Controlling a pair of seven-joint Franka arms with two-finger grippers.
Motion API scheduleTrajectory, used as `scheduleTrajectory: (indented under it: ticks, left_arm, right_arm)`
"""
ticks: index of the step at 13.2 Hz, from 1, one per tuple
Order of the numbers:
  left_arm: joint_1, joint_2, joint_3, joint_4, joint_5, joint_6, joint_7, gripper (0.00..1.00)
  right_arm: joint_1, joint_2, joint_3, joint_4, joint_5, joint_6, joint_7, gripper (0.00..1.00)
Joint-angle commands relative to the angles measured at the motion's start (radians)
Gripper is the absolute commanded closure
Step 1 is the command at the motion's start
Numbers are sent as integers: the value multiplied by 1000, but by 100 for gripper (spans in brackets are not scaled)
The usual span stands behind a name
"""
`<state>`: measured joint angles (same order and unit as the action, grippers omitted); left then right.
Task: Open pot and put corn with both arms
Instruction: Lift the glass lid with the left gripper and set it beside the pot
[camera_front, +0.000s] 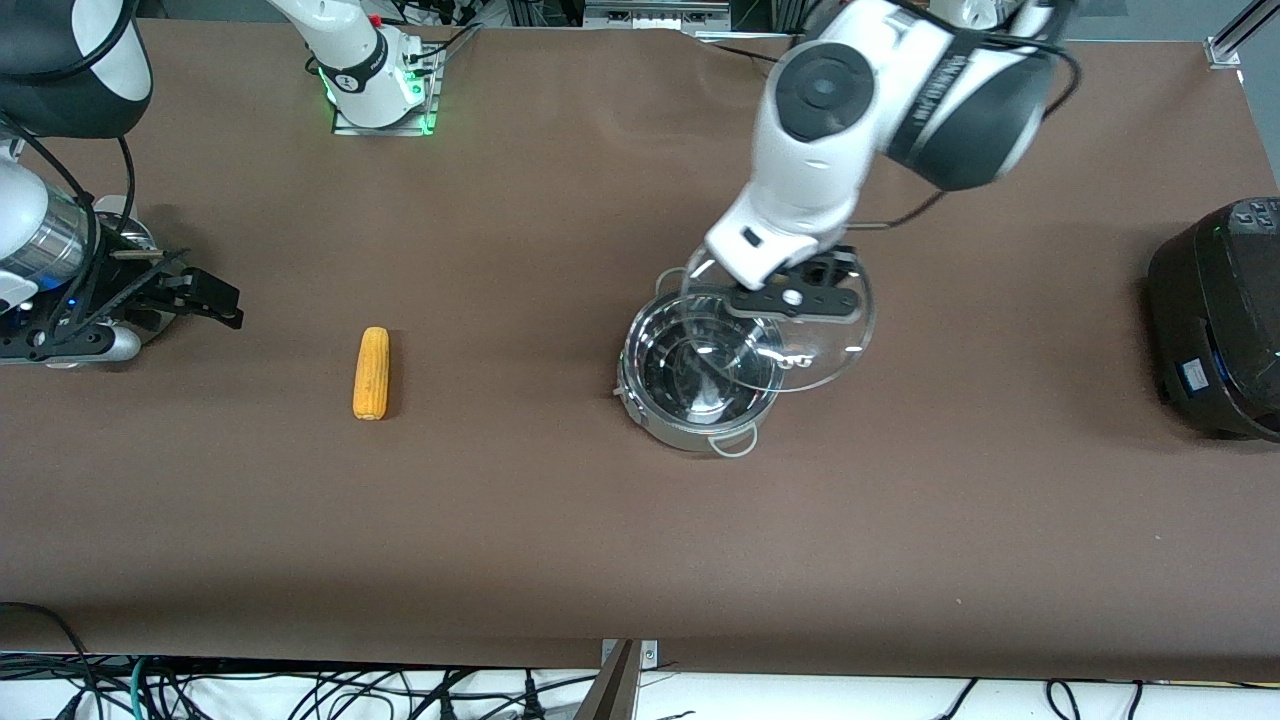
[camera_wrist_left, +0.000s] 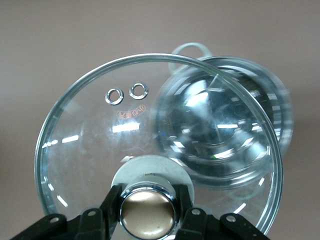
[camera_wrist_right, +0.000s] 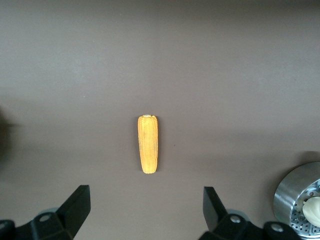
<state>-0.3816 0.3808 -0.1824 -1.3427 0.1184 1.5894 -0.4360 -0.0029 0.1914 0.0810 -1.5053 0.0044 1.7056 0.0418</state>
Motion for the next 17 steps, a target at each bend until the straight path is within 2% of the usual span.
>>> scheduleTrajectory:
  ticks: [1,3,7,12,15,17]
  left_arm:
    - [140,-28,-6,-36,-6,-31,260,84]
    - [231,-19,-6,-48,-2,-28,391,85]
    - [340,-19,-3,-178,12,85,542,86]
    - [420,-19,-3,-430,58,415,625,85]
    - [484,-17,-3,-642,133,732,639,85]
    - [497,16,-2,-708,147,845,639,85]
  right_arm:
    - [-8,-3,3,7,0,-11,9,0]
    - [-9,-3,3,10,0,-4,10,0]
    - [-6,3,3,10,0,-3,10,0]
    - [-2,3,3,11,-1,-9,26,0]
    - [-5,5,3,11,0,-3,32,0]
    - [-8,8,3,11,0,0,32,0]
